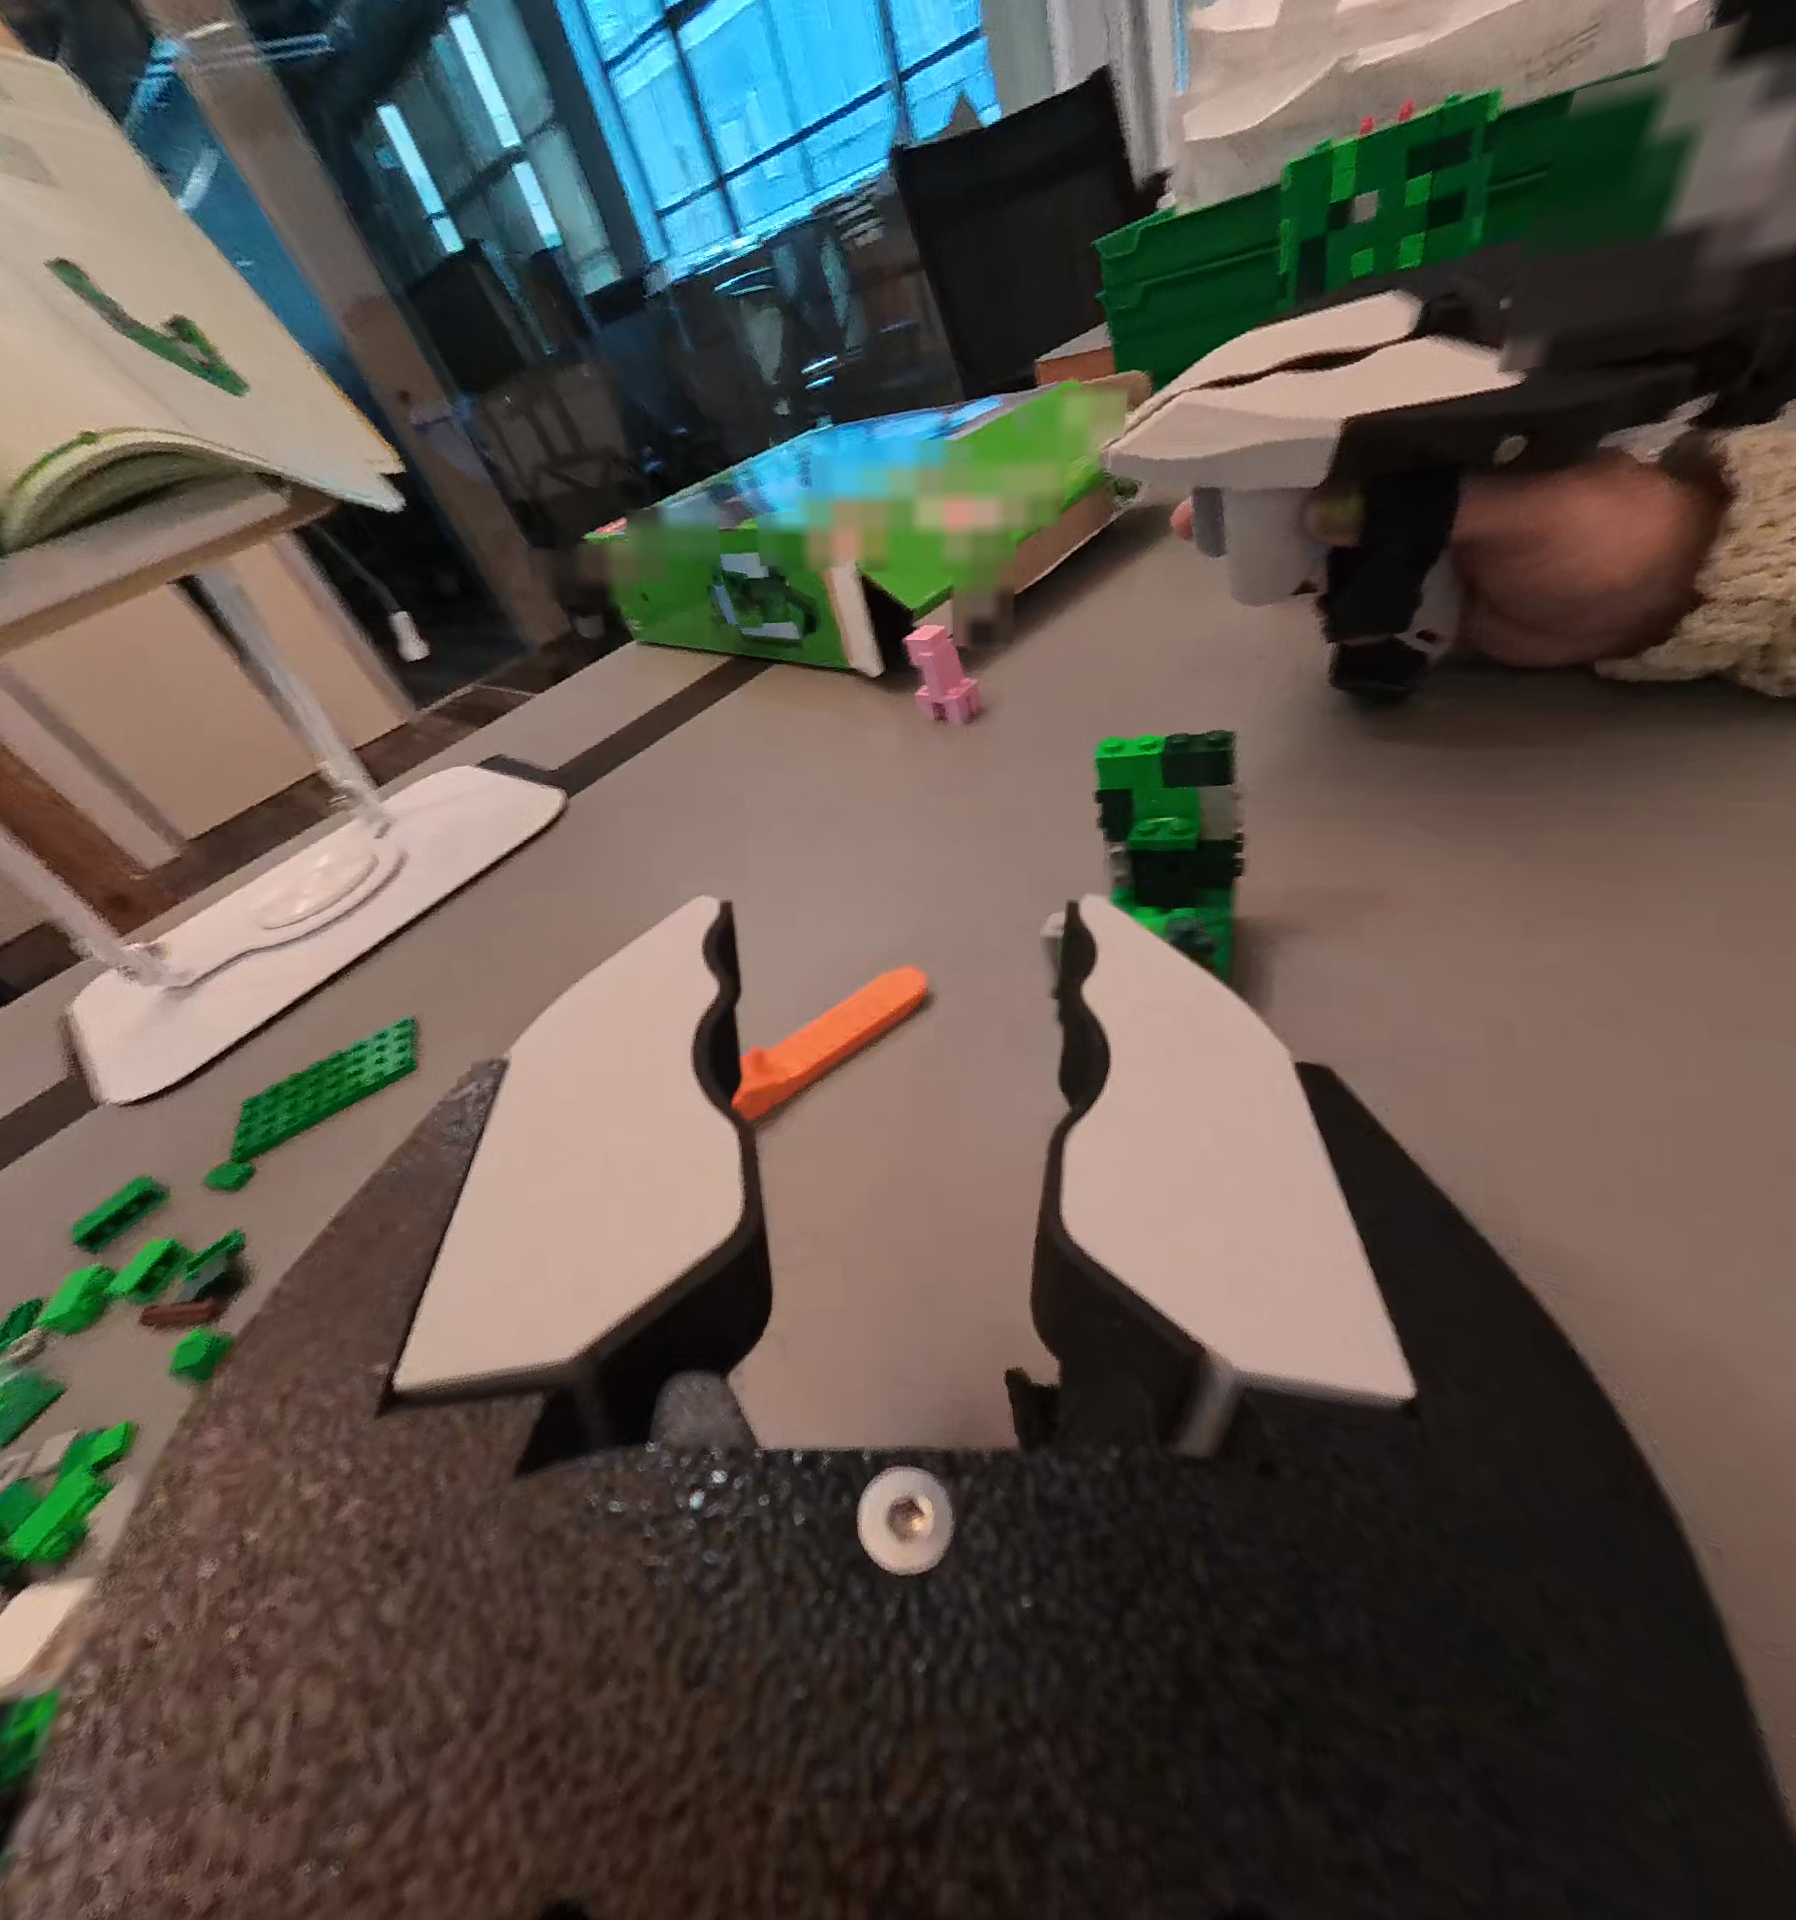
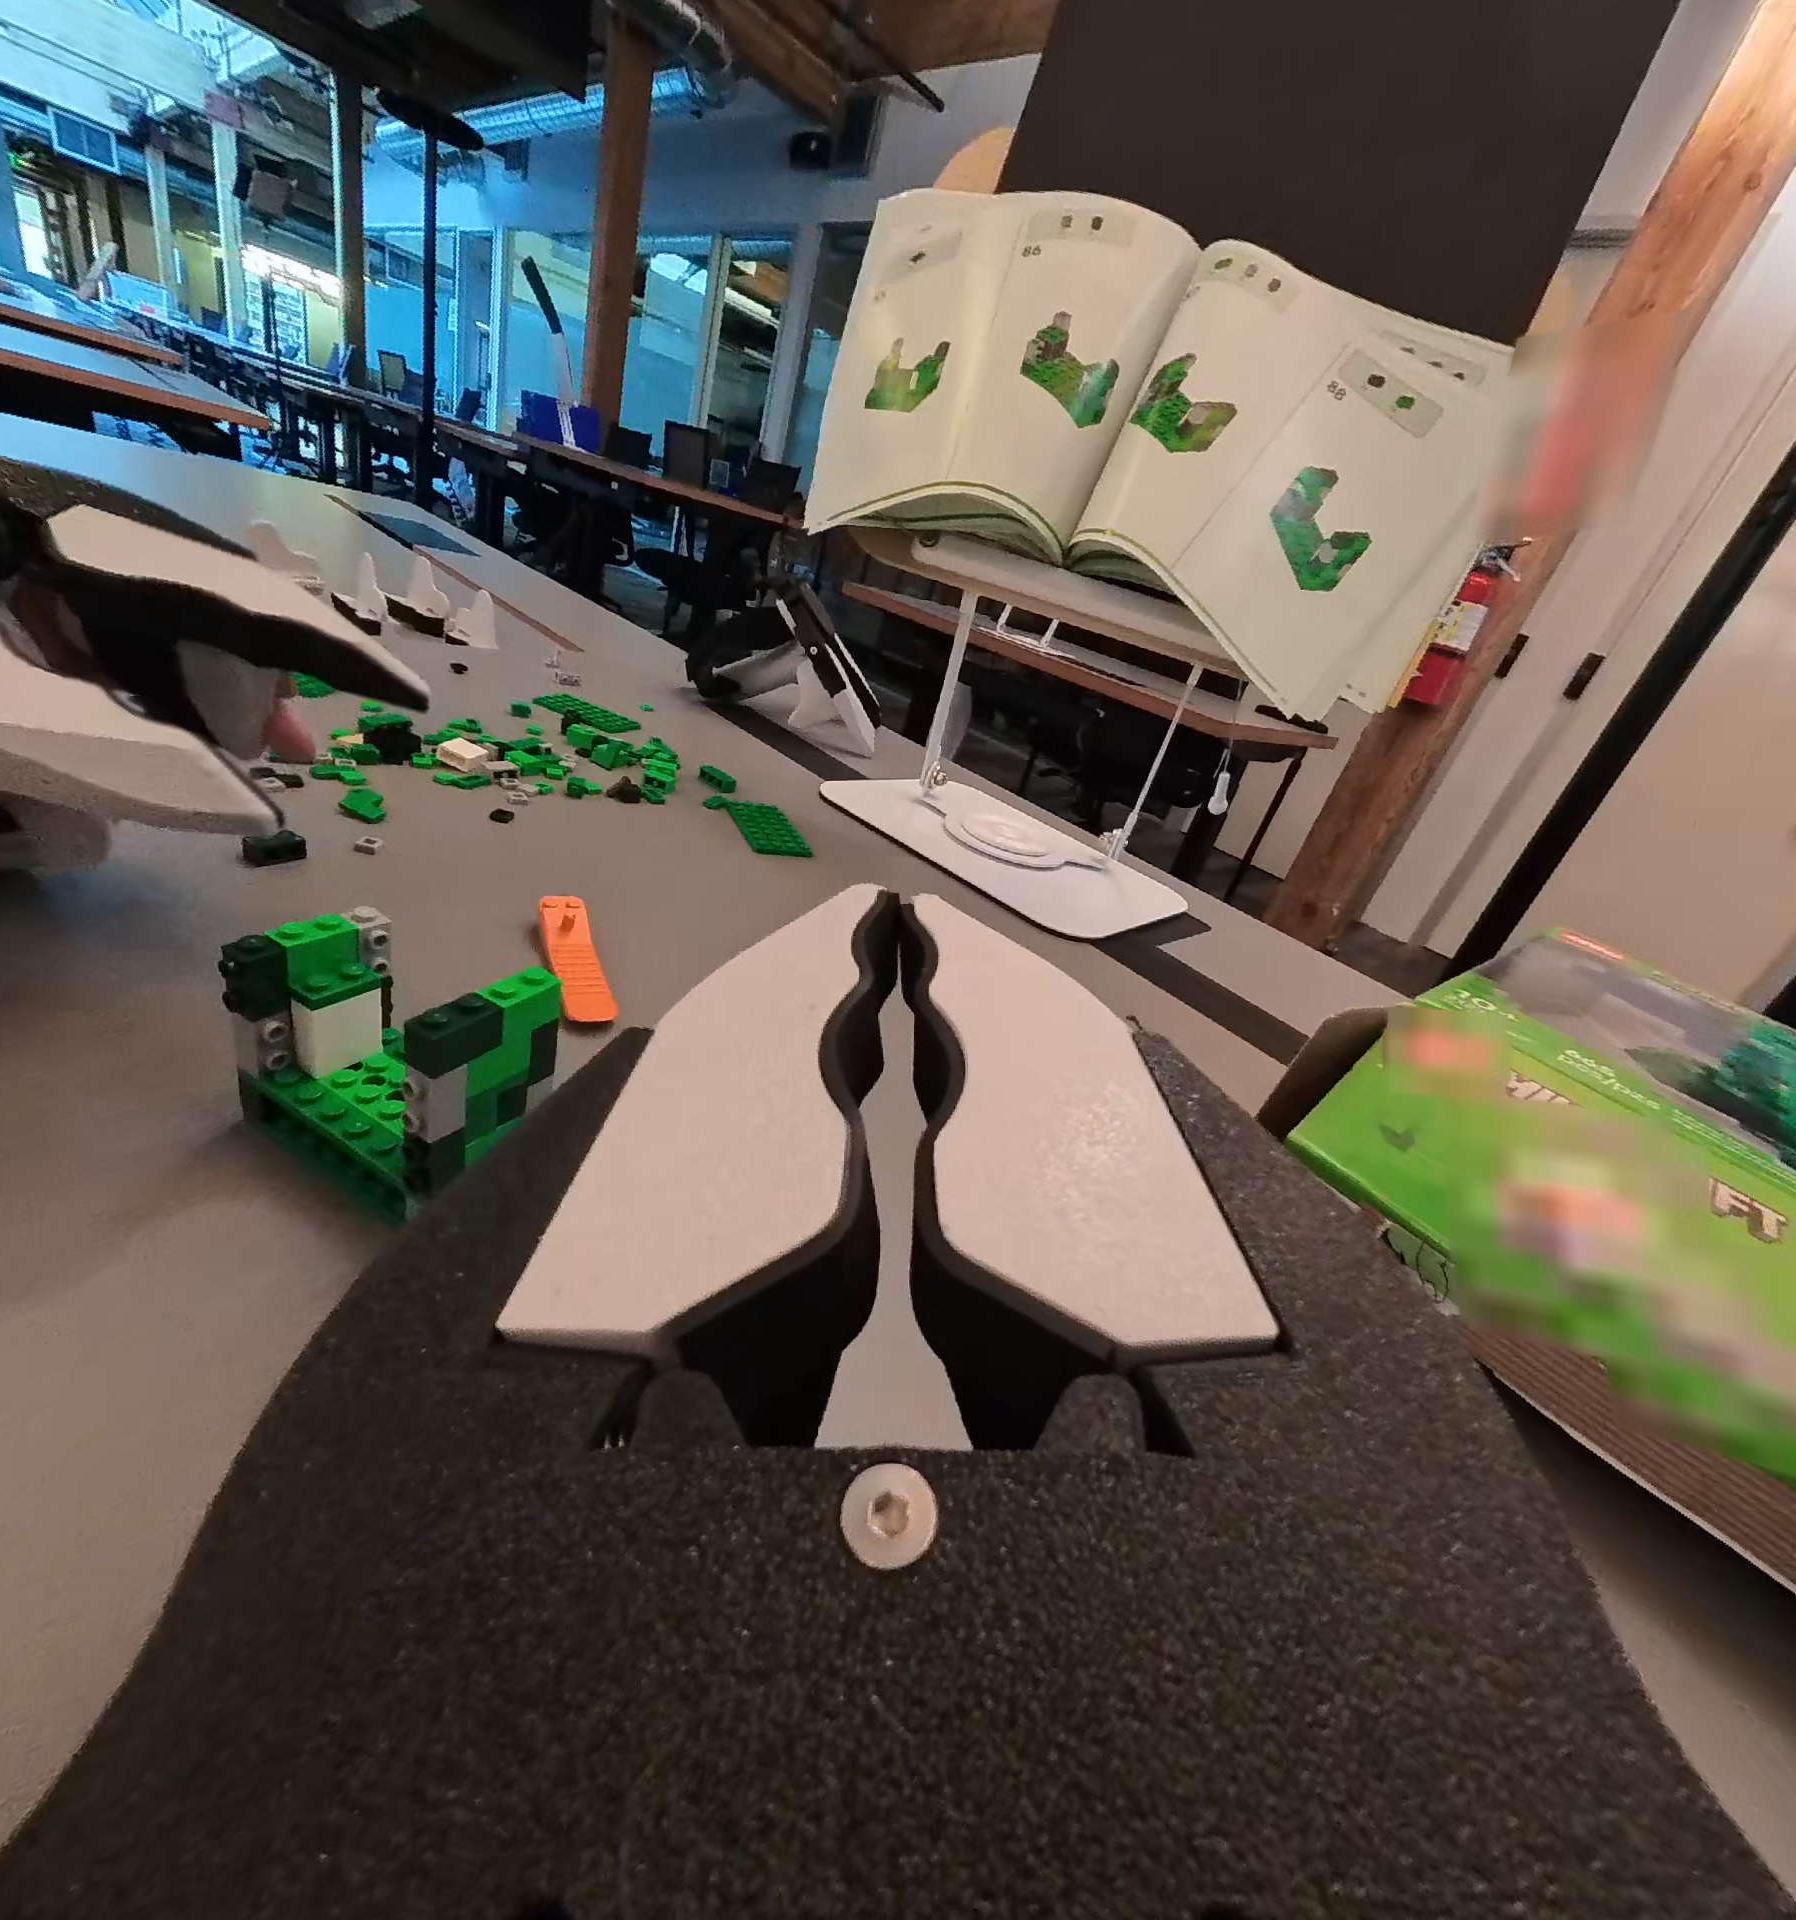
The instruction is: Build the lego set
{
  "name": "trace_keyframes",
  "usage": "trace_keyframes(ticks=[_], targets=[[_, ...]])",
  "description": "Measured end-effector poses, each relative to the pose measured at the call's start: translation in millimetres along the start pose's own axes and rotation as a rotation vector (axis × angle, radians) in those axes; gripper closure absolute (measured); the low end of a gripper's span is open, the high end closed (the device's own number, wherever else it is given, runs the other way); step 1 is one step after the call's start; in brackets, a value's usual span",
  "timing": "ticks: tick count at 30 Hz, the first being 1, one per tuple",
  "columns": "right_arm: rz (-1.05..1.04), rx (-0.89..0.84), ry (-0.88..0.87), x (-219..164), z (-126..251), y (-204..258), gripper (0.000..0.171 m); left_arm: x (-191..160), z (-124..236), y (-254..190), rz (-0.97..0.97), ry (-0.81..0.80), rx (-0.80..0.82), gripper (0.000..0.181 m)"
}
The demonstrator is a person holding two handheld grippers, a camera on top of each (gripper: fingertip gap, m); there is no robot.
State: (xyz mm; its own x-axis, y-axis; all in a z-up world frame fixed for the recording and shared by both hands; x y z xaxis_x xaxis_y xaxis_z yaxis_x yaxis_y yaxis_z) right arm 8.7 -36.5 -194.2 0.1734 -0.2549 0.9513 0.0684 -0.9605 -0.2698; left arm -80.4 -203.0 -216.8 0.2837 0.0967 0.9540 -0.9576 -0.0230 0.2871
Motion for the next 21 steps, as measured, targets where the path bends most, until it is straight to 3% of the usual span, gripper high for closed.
trace_keyframes(ticks=[4, 13, 21], targets=[[-0.002, -0.004, 0.0, 0, 0, 0, 0.171, -7, 0, 12, -0.071, 0.056, 0.117, 0.123], [0.004, -0.01, 0.003, 0, 0, -1, 0.171, -6, 0, 10, -0.097, 0.045, 0.13, 0.125], [0.085, -0.041, 0.034, -4, -12, 2, 0.171, 13, -2, 21, -0.089, -0.133, 0.207, 0.132]])
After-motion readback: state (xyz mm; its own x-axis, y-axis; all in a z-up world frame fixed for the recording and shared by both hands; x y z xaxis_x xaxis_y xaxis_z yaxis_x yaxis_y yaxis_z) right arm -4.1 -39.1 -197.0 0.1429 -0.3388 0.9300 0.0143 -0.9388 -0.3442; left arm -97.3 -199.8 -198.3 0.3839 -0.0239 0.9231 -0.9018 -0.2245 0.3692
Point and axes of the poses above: each gripper's, where its closed fingertips meet, z back along the fingers, x out of its top, y = z × x across the jaws, the point moved 3 cm from there along z, back along the fingers, and after that the axes turned 3 degrees about -y, right-handed, at the moved point
